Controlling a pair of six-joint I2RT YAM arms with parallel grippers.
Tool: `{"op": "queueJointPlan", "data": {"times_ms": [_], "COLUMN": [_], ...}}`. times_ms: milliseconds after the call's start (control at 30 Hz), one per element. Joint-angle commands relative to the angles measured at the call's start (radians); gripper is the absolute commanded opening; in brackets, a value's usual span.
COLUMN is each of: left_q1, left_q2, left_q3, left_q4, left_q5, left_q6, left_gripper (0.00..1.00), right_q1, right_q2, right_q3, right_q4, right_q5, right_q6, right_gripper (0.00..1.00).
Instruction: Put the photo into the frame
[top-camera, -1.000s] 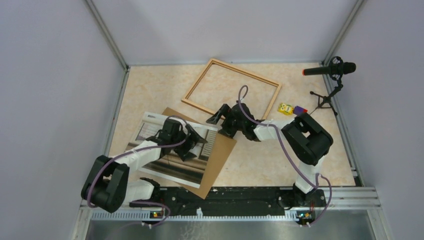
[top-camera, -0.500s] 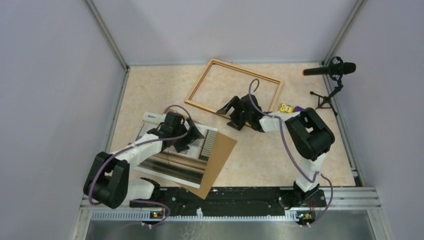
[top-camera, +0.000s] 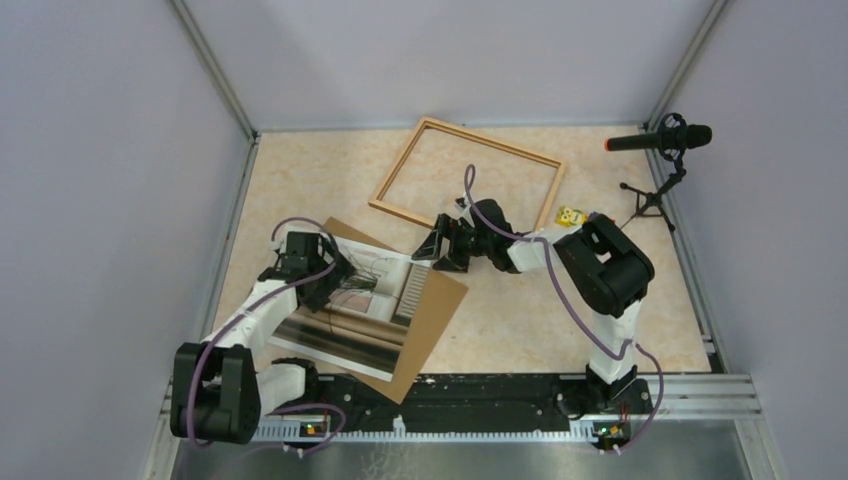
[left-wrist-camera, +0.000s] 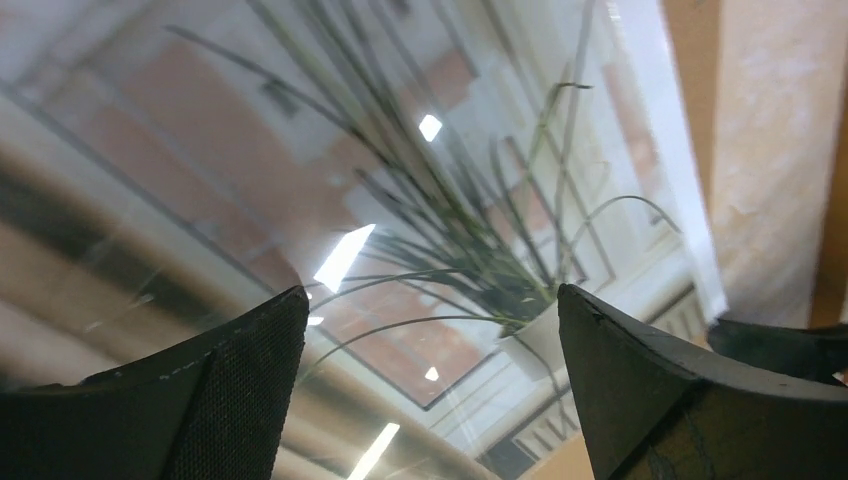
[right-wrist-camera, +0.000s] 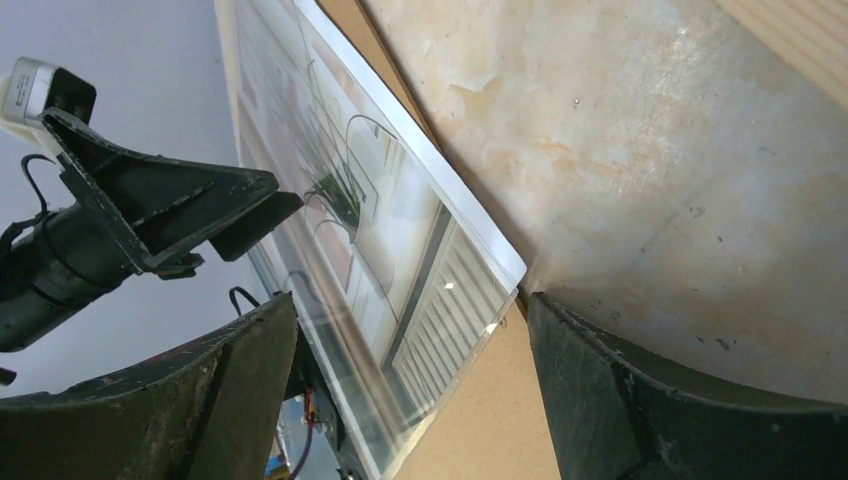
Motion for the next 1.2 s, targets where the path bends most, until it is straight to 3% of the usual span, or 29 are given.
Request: {"op": "queueJointPlan", "data": {"times_ms": [0, 600, 1167], "left_q1": [0.000, -0.002, -0.001], "left_q2": [0.092, 0.126, 0.124], "left_q3": [-0.081, -0.133, -0.118], "left_q4": [0.026, 0.135, 0.147], "left_q5": [0.144, 0.207, 0.229], "left_q6": [-0.021, -0.029, -0.014], "left_gripper": [0.99, 0.99, 0.99], "right_q1": [0.023, 0.041, 0.048], "right_q2": [0.029, 0.021, -0.142], "right_q3": [0.019, 0.086, 0.003], "right_q4": [0.014, 0.033, 0.038], "right_q5": [-0.033, -0.061, -0.053], "right_q6": [-0.026, 0.017, 0.112], "right_gripper": [0.84, 0.83, 0.79]}}
